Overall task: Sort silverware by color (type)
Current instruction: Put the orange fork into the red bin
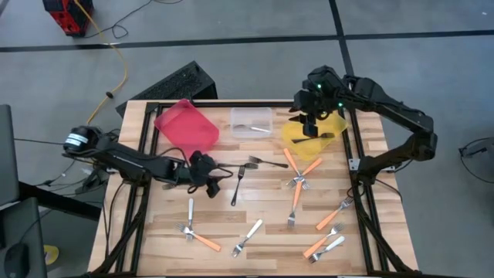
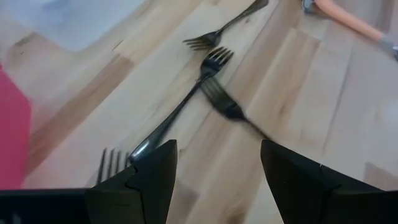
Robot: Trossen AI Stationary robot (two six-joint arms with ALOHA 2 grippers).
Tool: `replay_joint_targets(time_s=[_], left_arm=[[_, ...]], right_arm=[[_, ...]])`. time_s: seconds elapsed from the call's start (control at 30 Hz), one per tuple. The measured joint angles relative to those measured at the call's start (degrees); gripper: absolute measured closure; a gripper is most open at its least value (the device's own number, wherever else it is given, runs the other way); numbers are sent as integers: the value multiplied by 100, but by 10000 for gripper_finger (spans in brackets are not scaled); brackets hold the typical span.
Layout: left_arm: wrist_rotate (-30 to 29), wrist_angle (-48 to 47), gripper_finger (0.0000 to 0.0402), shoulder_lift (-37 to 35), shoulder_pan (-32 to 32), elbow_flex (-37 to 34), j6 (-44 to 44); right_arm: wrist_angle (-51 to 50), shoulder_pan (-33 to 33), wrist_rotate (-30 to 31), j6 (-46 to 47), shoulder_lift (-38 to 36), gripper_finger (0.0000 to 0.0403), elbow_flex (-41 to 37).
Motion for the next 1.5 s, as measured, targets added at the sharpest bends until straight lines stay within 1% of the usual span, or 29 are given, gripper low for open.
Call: replay_joint_targets(time_s=[0.07, 0.13, 0.23, 0.3, 0.43, 0.5, 0.63, 0.77, 0.87, 0.97, 1.07, 1.17, 1.33, 1.43, 1.5], left_arm=[[-94, -468, 184, 164, -54, 300, -47], [-180, -1168, 184, 358, -114, 617, -54], [-190, -2008, 184, 613, -247, 1075, -56], [-197, -2203, 184, 723, -368, 1260, -36], [-231, -1808, 184, 674, -540, 1307, 286], [-194, -1804, 184, 595, -567, 1308, 315], [-220, -2175, 184, 390, -578, 1305, 291], [-257, -2581, 184, 193, -635, 1303, 86], [-398, -2602, 184, 173, -689, 1303, 34], [-382, -2601, 184, 176, -715, 1295, 83], [-356, -2605, 184, 176, -728, 1153, 107], [-388, -2514, 184, 96, -723, 902, 110], [-323, -1848, 184, -160, -715, 405, 157], [21, -1659, 184, -278, -778, 239, 119], [508, -1602, 184, -303, -886, 237, 110]], right_arm=[[-112, -2, 60, 24, 0, 243, 0], [-211, -20, 66, 24, 0, 243, 0], [-303, -37, 66, 24, 0, 243, 0], [-363, -37, 67, 24, 0, 243, 0], [-680, -48, 67, 23, 0, 243, 0], [-872, -78, 66, -2, 0, 243, -2], [-1009, -87, 68, -18, 0, 243, -2], [-1231, -85, 66, -21, 0, 243, -2], [-1392, -87, 68, -14, 2, 243, -9], [-1482, -87, 68, 81, 3, 243, -93], [-1644, -85, 67, 207, 10, 243, -98], [-1605, -85, 66, 222, 2, 243, -98], [-1381, -83, 66, 281, 4, 243, -98], [-1213, -61, 66, 280, 4, 243, -98], [-1132, -59, 64, 279, 4, 243, -96]])
